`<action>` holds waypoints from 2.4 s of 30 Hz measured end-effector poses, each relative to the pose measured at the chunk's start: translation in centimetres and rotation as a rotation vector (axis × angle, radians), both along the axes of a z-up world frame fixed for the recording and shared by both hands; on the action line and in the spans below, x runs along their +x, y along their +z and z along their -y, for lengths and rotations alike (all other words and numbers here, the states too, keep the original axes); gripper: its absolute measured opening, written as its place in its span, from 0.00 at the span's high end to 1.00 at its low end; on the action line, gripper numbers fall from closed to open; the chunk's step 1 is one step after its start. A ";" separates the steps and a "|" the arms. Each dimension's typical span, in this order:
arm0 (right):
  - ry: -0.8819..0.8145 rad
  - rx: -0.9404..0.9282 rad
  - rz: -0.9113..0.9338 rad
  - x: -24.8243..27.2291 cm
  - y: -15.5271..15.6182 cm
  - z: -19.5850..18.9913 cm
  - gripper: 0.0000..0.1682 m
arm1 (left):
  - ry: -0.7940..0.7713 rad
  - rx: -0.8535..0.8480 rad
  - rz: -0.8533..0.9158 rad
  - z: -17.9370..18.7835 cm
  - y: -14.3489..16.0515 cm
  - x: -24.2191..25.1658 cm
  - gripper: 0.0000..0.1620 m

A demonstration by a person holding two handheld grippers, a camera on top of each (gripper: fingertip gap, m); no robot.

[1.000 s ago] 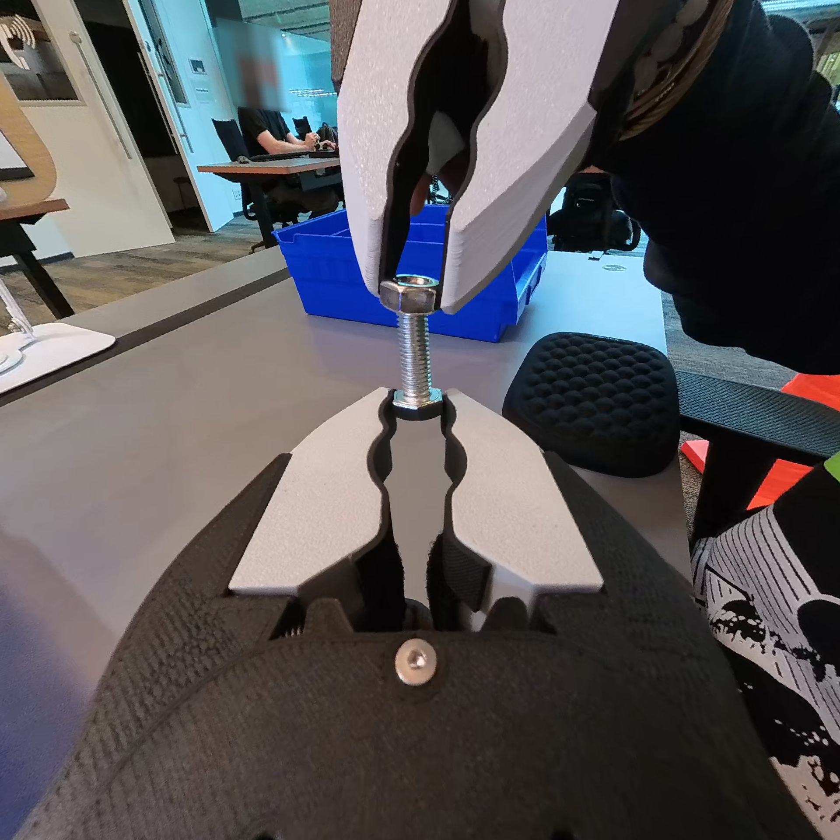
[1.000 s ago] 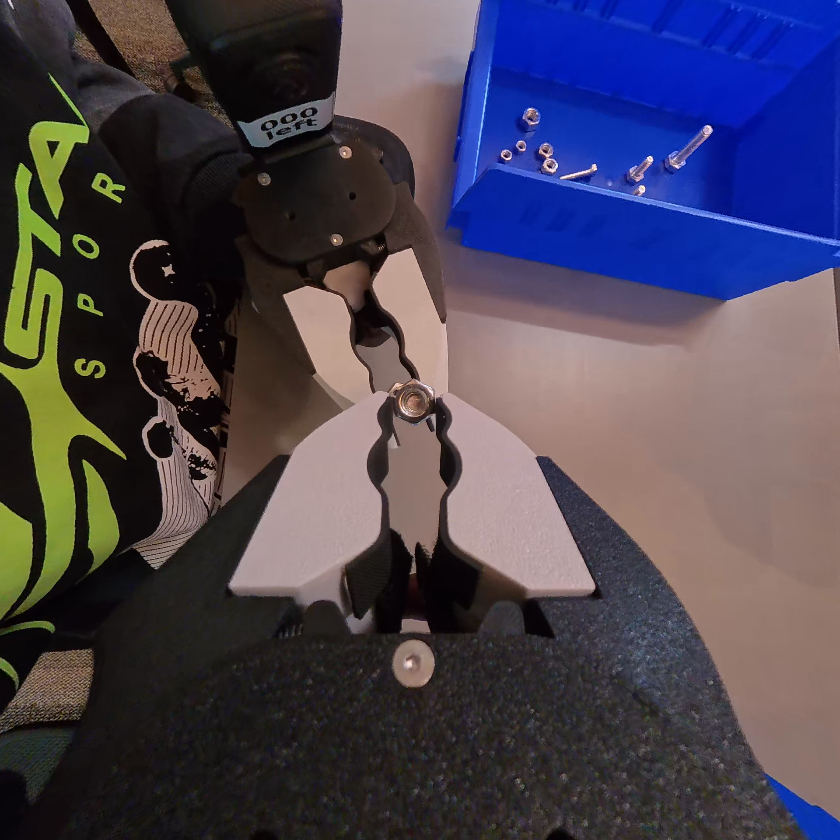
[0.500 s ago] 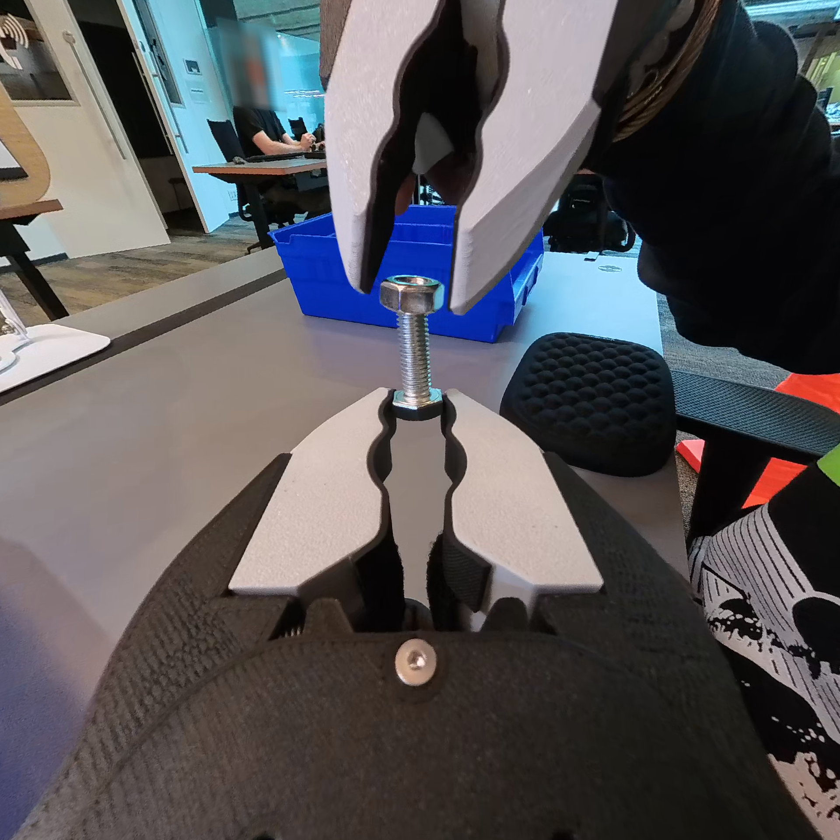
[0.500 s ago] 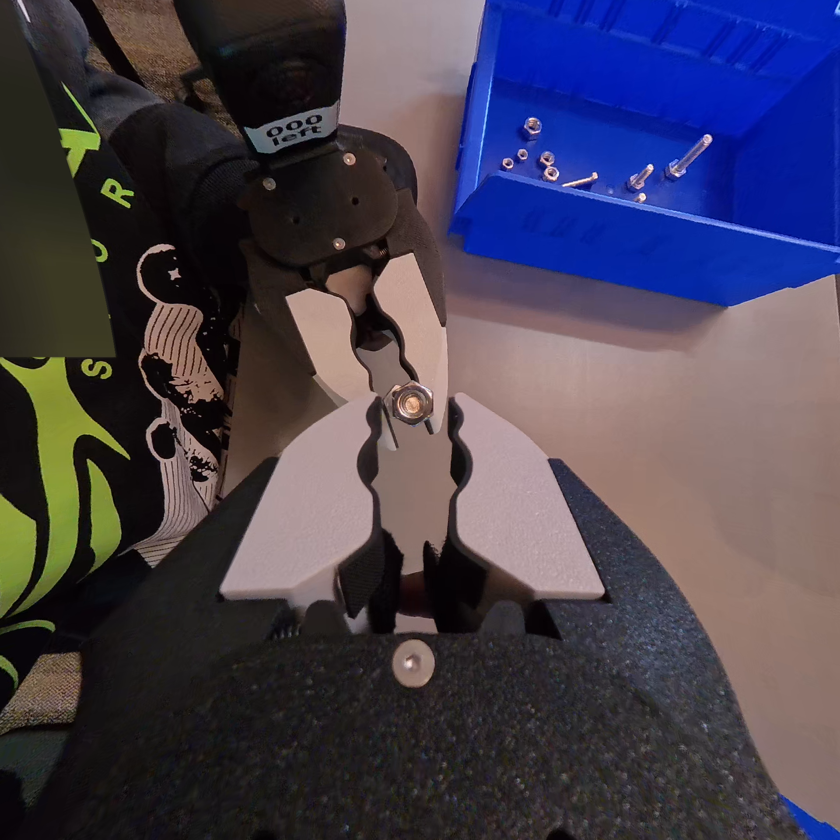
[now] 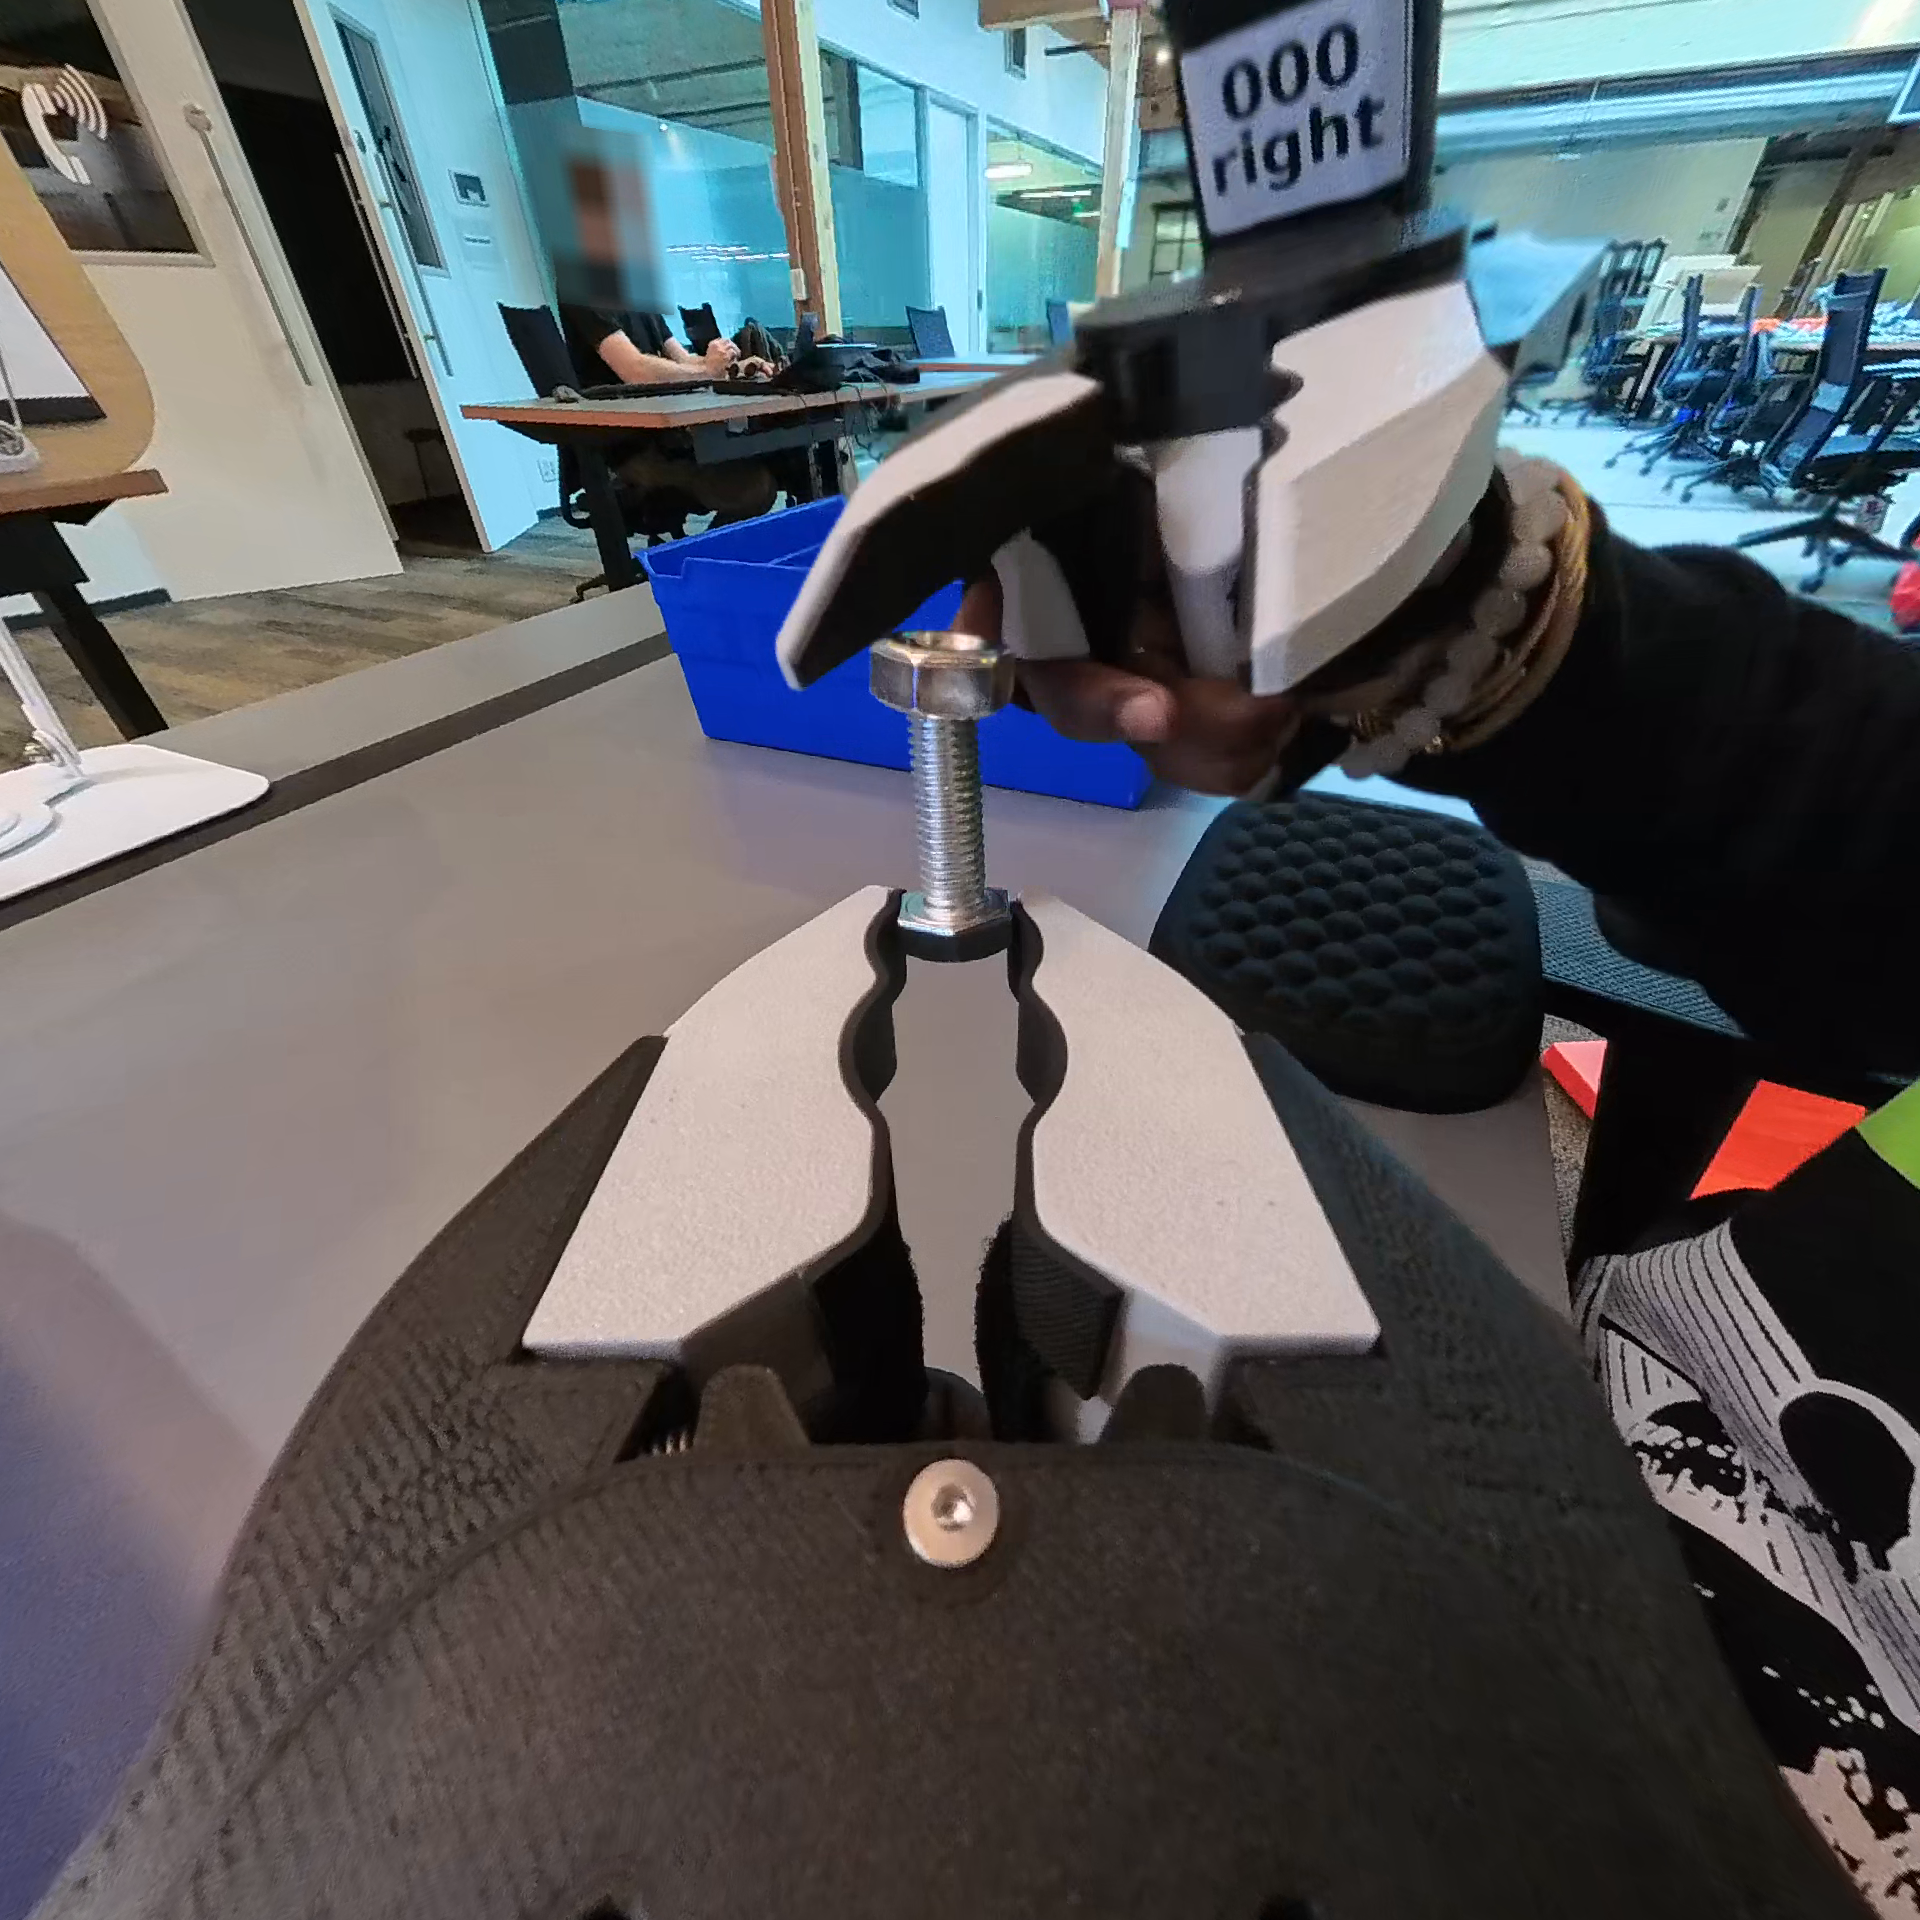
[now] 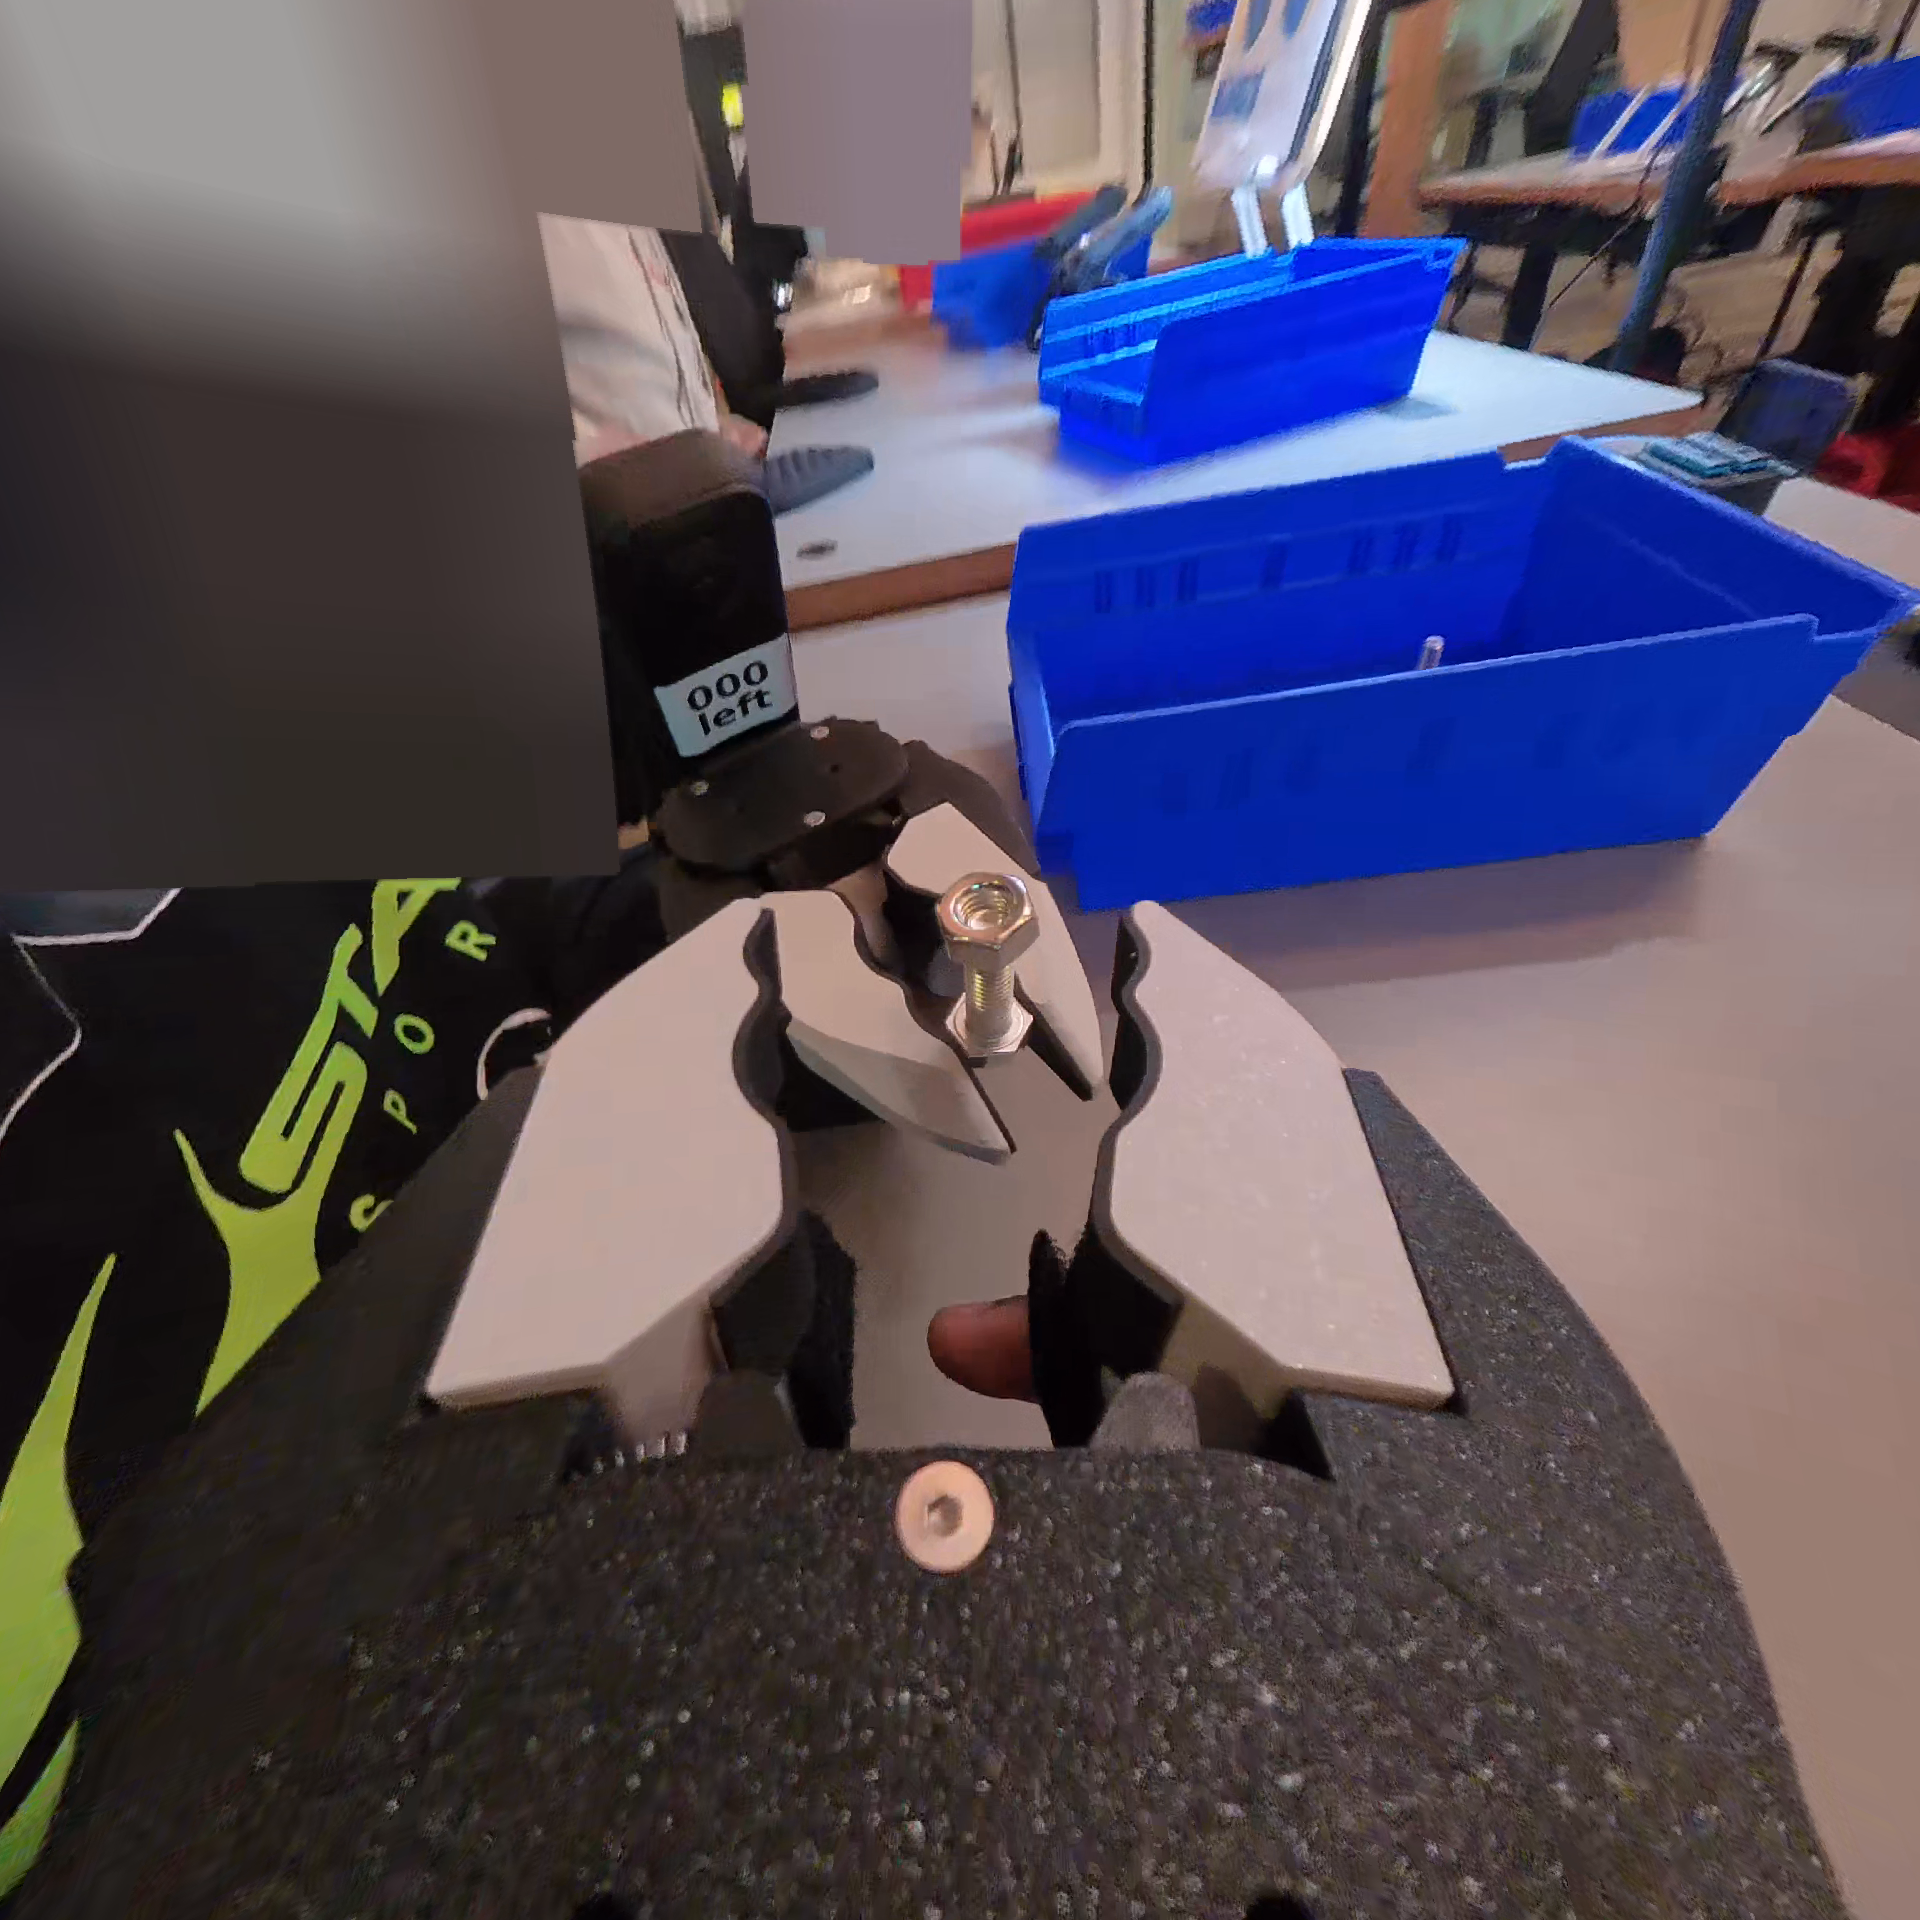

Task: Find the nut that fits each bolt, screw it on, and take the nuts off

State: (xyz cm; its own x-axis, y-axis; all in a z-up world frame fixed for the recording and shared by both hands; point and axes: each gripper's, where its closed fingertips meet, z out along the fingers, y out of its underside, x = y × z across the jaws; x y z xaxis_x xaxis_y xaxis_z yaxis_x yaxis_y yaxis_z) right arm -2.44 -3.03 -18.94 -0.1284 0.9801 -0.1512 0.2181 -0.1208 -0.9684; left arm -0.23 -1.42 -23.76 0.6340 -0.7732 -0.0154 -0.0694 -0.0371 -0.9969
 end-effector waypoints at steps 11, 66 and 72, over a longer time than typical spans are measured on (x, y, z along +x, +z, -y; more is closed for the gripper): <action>-0.037 -0.054 -0.100 0.1 0.1 0.5 0.69 | 0.007 -0.007 -0.006 -0.1 -0.1 0.0 0.88; 0.183 0.197 0.423 0.1 -13.1 5.1 0.78 | 0.178 -0.003 0.292 -2.1 2.4 -5.4 0.88; 0.206 0.316 0.511 -0.7 -15.0 5.5 0.81 | 0.165 0.009 0.275 -1.9 2.4 -5.0 0.88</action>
State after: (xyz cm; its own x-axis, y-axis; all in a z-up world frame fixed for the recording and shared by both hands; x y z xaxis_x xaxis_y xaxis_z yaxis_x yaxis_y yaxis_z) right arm -3.16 -8.53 -33.94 -0.3069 0.9505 0.0494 0.6508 0.2475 -0.7178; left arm -5.28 0.46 -21.35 0.7322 -0.6601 0.1677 0.2091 -0.0165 -0.9778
